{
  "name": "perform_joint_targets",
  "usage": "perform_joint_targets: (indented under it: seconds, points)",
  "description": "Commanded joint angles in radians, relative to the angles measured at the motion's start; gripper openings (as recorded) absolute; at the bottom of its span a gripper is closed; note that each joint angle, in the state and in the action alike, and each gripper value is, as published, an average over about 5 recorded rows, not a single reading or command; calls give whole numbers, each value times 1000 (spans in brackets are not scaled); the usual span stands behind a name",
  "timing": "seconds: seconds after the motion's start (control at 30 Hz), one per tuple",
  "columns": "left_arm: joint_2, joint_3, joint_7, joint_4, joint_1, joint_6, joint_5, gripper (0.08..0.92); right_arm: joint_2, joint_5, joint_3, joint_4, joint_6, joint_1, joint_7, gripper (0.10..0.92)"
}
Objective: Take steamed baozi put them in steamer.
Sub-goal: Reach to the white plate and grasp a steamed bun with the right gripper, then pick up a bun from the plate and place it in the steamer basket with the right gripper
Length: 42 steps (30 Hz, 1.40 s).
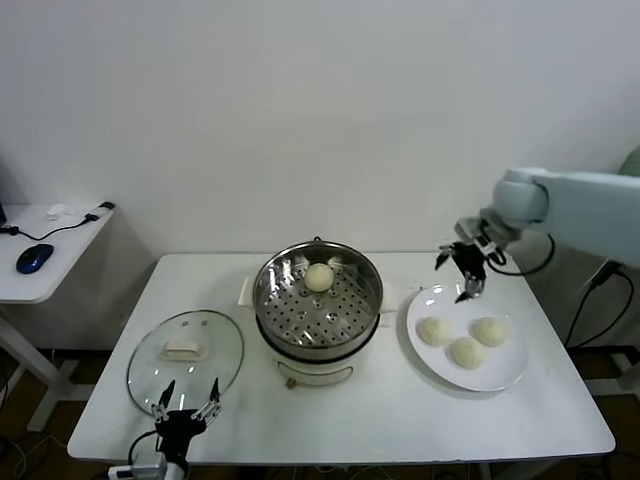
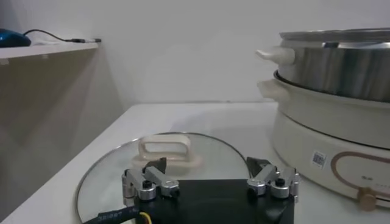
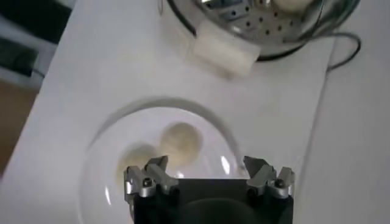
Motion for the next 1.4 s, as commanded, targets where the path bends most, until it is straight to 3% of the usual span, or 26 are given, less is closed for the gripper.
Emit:
perform_joint_targets:
  seconds: [0.03, 0.47, 0.83, 1.1, 1.4]
  points:
    - [-2, 0, 1, -1, 1, 2, 1, 823, -99, 27, 90, 11, -215, -224, 95, 823]
    - [4, -8, 0, 5, 11, -3, 3, 823, 49, -47, 346, -214, -191, -471, 119, 823]
    - [7, -7, -4, 7, 14, -9, 5, 823, 114, -43, 352, -308, -152, -473, 70, 821]
    - [6, -9, -5, 3, 17, -9, 5, 823, 116, -15, 327, -304, -116, -434, -21, 667]
    - [3, -10, -5, -32, 37, -6, 3, 823, 82, 53, 173, -217, -74, -168, -134, 621]
